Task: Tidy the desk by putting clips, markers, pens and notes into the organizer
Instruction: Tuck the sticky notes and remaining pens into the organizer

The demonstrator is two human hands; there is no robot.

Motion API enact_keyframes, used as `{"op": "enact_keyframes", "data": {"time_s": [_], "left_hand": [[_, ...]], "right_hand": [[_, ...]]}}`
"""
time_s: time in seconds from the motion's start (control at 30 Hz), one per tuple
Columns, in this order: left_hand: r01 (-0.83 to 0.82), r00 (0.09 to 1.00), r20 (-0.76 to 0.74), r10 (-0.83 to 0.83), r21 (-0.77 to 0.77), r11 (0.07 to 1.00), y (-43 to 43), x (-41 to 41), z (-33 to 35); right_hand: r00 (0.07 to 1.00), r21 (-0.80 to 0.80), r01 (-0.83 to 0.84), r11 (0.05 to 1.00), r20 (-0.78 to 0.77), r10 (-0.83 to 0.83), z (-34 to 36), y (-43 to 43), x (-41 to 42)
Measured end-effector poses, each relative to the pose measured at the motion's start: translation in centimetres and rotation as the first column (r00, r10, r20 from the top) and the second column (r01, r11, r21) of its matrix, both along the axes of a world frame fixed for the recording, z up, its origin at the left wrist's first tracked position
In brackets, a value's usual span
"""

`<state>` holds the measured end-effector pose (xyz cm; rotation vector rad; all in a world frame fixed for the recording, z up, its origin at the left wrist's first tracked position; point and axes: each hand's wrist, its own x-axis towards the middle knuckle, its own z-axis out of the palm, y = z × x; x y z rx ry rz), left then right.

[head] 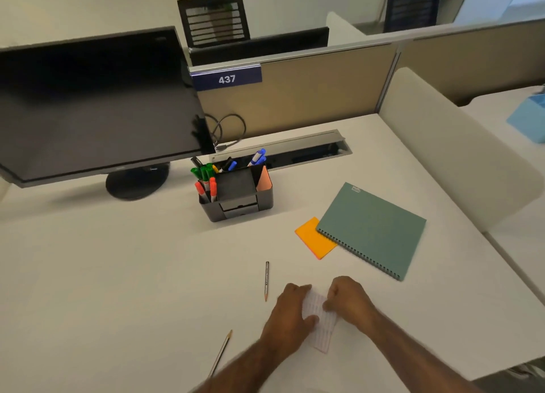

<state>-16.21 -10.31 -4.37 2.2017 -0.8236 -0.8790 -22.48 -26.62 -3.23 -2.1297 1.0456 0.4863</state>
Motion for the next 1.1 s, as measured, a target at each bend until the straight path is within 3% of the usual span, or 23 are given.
{"op": "enact_keyframes", "data": {"time_s": [0.1, 0.23, 0.4, 0.5, 0.6, 0.73, 0.83, 0.93, 1.1], "left_hand": [[-0.093, 0.995, -0.049, 0.091, -0.034, 0.995, -0.1, 0.7, 0.5], [-0.221, 0.975, -0.049, 0.217, -0.097, 0.970, -0.3, 4.0, 2.9], [-0.219, 0.975, -0.013, 0.223, -0.254, 0.942, -0.3, 10.3, 7.8], [-0.239, 0.970, -0.025, 0.241, -0.262, 0.935, -1.0, 13.9, 10.5], [-0.350, 0.931, -0.005, 0.365, -0.303, 0.887, -2.6, 17.0, 12.4], [-0.502, 0.849, -0.071, 0.524, -0.417, 0.757, -4.5, 19.7, 13.6], [-0.506, 0.842, -0.063, 0.535, -0.435, 0.745, -5.3, 21.0, 13.4], [-0.497, 0.864, -0.139, 0.484, -0.393, 0.774, -5.8, 21.2, 13.0], [-0.521, 0.852, -0.133, 0.506, -0.302, 0.798, -5.5, 20.3, 11.2]], "right_hand": [[0.991, 0.163, 0.063, 0.985, 0.106, -0.081, 1.3, 0.0, 0.4], [0.953, 0.266, 0.007, 0.964, 0.290, -0.087, 4.2, 0.1, 1.7], [0.839, 0.072, -0.060, 0.996, 0.544, 0.011, 8.0, -0.6, 5.8], [0.815, 0.089, -0.104, 0.991, 0.579, 0.034, 10.0, -1.4, 9.7], [0.772, -0.058, -0.063, 0.996, 0.630, 0.085, 11.4, -1.3, 13.8], [0.670, -0.039, 0.106, 0.994, 0.741, -0.042, 12.9, -0.9, 18.7], [0.623, 0.023, 0.182, 0.983, 0.771, -0.133, 13.0, -0.8, 21.7], [0.629, 0.025, 0.233, 0.972, 0.759, -0.170, 12.2, -0.9, 23.7], [0.691, 0.029, 0.301, 0.953, 0.682, -0.239, 9.8, -1.7, 25.2]]}}
